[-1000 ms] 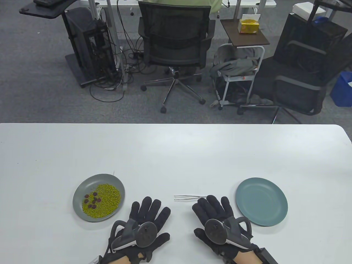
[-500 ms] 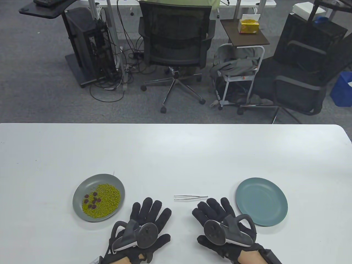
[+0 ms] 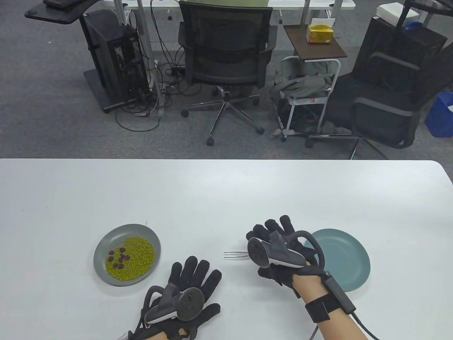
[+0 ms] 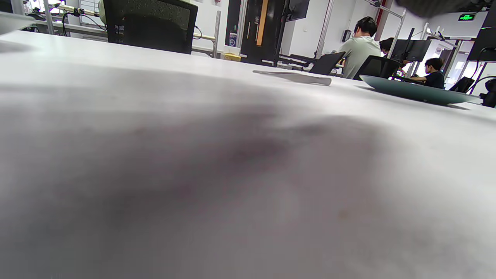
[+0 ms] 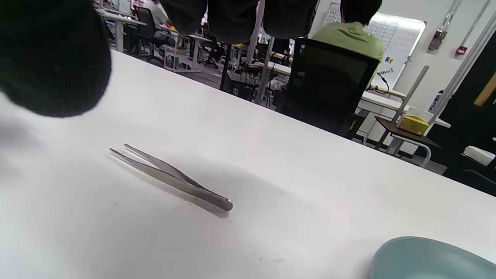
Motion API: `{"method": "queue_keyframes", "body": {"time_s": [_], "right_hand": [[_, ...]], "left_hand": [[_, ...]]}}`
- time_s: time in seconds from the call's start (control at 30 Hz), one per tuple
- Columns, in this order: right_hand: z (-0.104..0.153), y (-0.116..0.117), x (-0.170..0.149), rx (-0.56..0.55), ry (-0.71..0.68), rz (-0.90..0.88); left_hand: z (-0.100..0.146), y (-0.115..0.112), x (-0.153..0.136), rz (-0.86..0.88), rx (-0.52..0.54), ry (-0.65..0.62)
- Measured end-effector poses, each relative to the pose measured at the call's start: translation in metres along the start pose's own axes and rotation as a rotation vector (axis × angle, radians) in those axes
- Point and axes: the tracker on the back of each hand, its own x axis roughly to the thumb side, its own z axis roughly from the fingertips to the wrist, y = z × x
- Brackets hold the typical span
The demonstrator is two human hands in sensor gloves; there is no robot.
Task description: Pick cranberries with tweezers into plate
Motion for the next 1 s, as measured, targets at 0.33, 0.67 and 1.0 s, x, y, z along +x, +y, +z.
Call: {"method": "queue_keyframes", "body": {"time_s": [0.33,0.67,1.0], "right_hand": [[-0.054,0.050,0.003,0.168,0.085,0.013],[-0.060,0.080,0.014,0.084,0.176,-0.154],[-0.042,0.073,0.041,-0.073,0.203,0.004]], "left_hand": [[-0.001,-0.003,0.002,0.023,-0.010,-0.022],[-0.002,-0.005,0.000,0.039,-0.016,-0.017],[-0.001,-0.005,-0.001,0.052,-0.025,-0.008]]}}
